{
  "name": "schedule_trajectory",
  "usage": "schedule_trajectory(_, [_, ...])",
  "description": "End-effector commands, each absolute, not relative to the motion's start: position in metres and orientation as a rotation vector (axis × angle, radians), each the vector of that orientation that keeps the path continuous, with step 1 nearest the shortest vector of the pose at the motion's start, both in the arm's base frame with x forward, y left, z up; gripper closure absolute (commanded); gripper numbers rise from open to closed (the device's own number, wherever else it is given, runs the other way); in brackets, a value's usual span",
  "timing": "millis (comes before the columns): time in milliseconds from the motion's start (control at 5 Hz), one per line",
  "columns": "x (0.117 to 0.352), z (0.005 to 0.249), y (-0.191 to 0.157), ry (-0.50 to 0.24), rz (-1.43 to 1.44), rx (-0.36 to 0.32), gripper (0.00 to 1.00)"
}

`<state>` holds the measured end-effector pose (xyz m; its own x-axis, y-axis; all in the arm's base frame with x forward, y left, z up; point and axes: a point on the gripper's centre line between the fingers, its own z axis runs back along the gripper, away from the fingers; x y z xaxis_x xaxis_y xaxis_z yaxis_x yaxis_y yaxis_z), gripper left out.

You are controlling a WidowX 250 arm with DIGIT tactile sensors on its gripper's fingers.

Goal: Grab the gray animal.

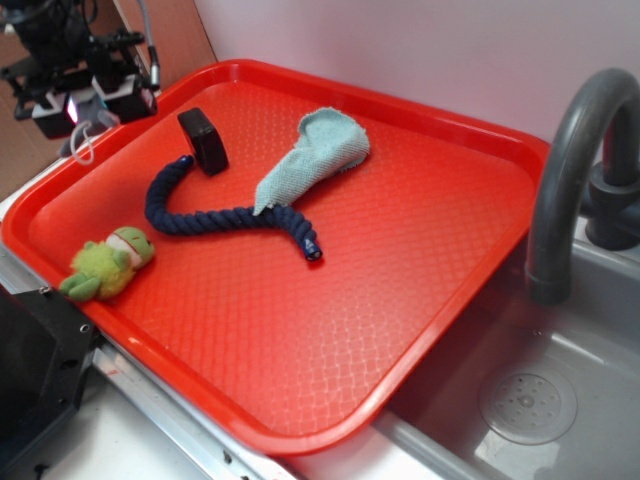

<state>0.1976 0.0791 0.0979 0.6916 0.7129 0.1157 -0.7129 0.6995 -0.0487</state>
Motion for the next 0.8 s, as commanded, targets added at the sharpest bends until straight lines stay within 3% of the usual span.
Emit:
schedule_trajectory(0, [0.207,0.172,0.021,-0.129,0.489,-0.052,1.00])
schedule_trajectory(200, [0.197,0.204,-0.002,-0.188,0.437,-0.089,1.00])
schedule_trajectory(400, [0.188,0.210,-0.012,-0.199,0.496,-0.112,1.00])
schedule_trajectory(600, [0.191,0.206,-0.010,-0.175,0.469,-0.063,1.00])
